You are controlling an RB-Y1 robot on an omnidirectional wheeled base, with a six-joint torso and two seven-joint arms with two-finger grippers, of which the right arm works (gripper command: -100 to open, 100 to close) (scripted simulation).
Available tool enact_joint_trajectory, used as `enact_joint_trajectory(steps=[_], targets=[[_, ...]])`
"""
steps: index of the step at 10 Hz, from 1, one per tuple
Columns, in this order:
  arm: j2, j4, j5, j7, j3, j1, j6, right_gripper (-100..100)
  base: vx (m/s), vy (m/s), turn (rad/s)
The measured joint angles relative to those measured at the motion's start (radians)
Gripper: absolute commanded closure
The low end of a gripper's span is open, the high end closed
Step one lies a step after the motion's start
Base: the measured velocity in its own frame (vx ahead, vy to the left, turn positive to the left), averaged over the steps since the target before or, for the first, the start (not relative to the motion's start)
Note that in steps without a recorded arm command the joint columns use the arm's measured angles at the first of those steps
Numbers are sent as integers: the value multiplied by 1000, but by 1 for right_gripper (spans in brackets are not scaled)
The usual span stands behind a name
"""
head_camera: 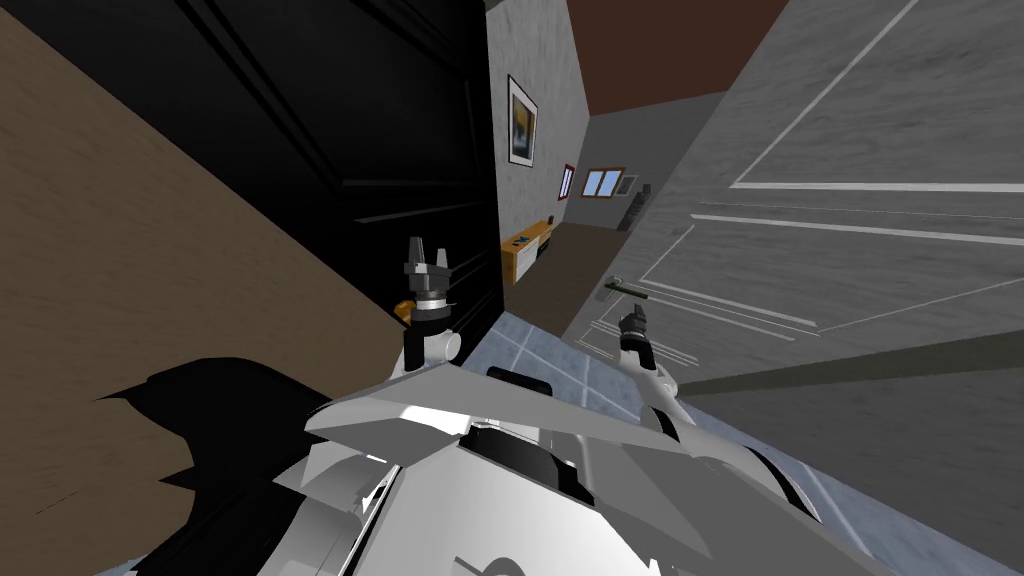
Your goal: Pull the door open
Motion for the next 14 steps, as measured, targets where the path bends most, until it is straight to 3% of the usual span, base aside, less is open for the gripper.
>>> enact_joint_trajectory(steps=[5, 14], targets=[[-17, 84, -13, -6, -12, -45, 6, -100, 37, -36, 68], [-19, 98, -18, 2, -26, -44, -3, -100, 171, -69, 23]])
